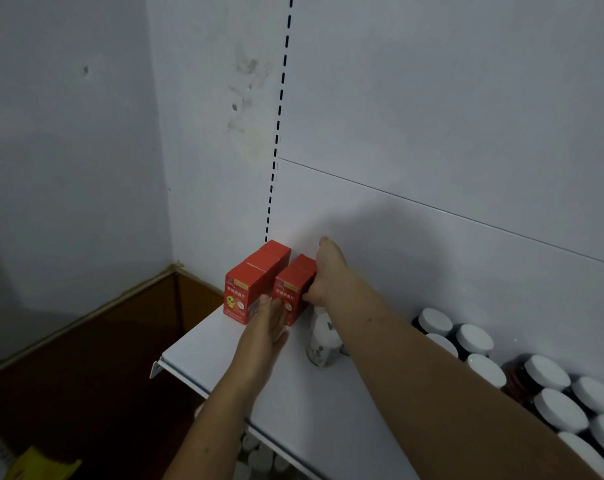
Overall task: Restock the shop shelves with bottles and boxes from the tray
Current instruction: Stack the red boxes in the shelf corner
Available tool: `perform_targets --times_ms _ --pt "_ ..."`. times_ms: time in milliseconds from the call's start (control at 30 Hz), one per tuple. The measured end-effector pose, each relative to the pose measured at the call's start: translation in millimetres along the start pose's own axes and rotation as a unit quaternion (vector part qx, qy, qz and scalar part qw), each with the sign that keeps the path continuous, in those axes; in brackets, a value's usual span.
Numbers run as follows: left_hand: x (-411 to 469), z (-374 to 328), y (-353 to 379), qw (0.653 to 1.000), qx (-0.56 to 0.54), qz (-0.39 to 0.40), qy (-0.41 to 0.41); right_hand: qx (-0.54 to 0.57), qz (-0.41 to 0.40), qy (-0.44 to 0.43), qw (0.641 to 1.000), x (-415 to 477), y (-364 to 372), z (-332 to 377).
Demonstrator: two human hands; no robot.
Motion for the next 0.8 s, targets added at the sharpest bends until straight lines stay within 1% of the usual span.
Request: perform_targets --times_ms 133,200,333,500,633,800 --pt "0 0 2 1.000 -0.004 -0.004 0.010 0.000 0.010 0.001 1.000 -2 -1 0" --pt "0 0 2 1.000 -0.003 -0.002 0.013 -0.008 0.003 0.006 1.000 -4 -2 -1" --pt "-2 1 5 1.000 -0.004 0.002 0.010 -0.008 -0.014 -0.014 1.000 0 -2 -5" --pt "-3 4 5 1.000 -0.022 -0.021 0.001 -0.043 -0.043 -0.020 0.998 21 -1 -7" --pt "-1 5 4 0.999 -0.024 -0.020 -0.006 -0.068 -0.067 -0.025 0.995 18 0 -6" --pt "2 8 3 1.000 -0.025 -0.004 -0.002 -0.091 -0.068 -0.011 0.993 25 5 -9"
Point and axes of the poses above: each hand's wrist, its own x-axis towards the middle knuckle, its own y-axis out of the palm, z = x × y, the point moved 4 cm from there along x, towards the middle knuckle, and after that the axes turned 4 degrees about x, right-handed, at the moved point
